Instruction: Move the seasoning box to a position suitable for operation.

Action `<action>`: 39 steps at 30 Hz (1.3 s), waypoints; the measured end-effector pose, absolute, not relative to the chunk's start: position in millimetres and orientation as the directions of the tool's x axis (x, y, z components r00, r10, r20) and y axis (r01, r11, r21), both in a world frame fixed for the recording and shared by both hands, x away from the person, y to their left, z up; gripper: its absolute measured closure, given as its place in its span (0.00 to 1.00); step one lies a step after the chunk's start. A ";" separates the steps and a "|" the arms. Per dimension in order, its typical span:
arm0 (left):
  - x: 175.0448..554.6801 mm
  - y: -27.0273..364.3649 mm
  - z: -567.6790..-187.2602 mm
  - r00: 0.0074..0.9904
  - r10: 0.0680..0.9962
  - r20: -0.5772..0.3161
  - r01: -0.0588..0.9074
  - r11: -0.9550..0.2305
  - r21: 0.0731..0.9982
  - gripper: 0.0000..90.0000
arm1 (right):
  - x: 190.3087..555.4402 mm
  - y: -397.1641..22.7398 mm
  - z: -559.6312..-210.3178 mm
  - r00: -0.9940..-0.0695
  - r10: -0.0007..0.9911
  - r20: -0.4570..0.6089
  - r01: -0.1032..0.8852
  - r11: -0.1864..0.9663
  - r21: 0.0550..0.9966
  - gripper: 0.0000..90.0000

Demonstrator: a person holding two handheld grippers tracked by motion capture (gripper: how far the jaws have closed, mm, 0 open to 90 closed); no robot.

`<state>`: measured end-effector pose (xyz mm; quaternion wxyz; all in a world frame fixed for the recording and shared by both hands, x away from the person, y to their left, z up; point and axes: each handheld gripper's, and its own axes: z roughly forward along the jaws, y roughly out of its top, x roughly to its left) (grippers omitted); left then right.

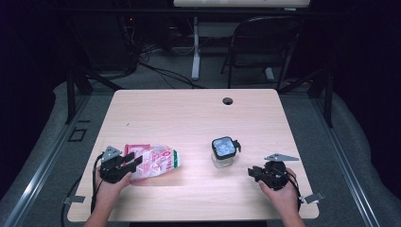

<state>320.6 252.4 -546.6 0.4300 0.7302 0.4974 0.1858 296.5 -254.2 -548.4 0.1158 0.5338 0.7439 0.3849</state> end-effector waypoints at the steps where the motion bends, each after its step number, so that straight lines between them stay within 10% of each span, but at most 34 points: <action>1: 320.6 252.0 -546.6 0.436 0.887 -0.149 0.569 -0.144 0.810 0.64 | 296.3 -254.8 -548.2 -0.400 0.885 0.236 0.707 0.135 0.694 0.80; 39: 292.3 261.3 -546.1 0.414 0.892 -0.181 0.593 -0.113 0.797 0.69 | 368.4 -224.2 -555.1 -0.407 0.899 0.161 0.723 0.210 0.658 0.86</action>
